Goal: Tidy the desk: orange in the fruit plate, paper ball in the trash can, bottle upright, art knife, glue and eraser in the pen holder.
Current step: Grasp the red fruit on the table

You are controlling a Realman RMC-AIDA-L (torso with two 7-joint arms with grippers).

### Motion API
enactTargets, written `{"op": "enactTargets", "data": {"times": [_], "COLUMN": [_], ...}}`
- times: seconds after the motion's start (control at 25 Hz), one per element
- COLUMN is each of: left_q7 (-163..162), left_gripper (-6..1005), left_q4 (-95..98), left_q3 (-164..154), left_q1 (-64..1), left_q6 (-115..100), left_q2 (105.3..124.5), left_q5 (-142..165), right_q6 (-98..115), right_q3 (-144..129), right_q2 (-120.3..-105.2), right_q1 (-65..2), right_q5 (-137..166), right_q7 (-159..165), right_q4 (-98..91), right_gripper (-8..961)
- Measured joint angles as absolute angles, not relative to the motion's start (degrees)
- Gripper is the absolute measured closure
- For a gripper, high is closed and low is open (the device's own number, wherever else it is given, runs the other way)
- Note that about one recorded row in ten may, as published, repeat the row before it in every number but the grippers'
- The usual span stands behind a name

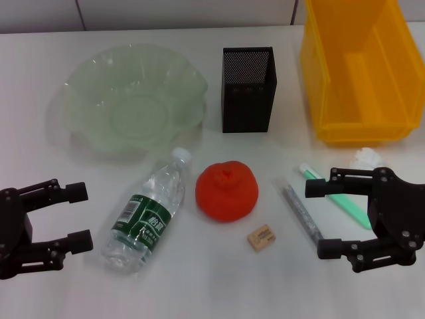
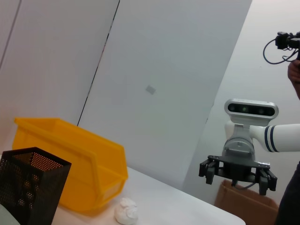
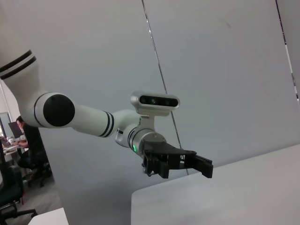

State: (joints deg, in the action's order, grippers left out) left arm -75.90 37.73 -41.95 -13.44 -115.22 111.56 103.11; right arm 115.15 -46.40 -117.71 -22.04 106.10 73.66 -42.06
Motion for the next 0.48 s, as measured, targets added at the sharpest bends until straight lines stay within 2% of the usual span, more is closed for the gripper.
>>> {"op": "enactTargets", "data": {"times": [0.28,0.4,0.48], "left_q7": [-73.80,-71.72,-70.65], "left_gripper": [160,162,164], "left_q4": [38.81,42.07,42.69], "left_q3": [-41.22,-41.10,-41.09], "left_q1": [-12.96,-12.57,-12.35], "left_q6": [-115.18,-114.71,-114.52], "left_q2": [112.51,114.60,115.13], "left_q5": [103.04,103.85,104.05], "right_q6": [113.90,111.83,111.53], "right_q3": [-46.34,-46.32,-46.31], "right_q2": [-118.11,-118.17,-118.20], "right_q1": [-22.06,-22.07,-22.09], "right_q5": [106.14,106.17,106.17], "right_q7": [73.76,73.91,73.92], "right_q4": [-42.07,-41.83,-41.71], "right_gripper": [143,152,157]}}
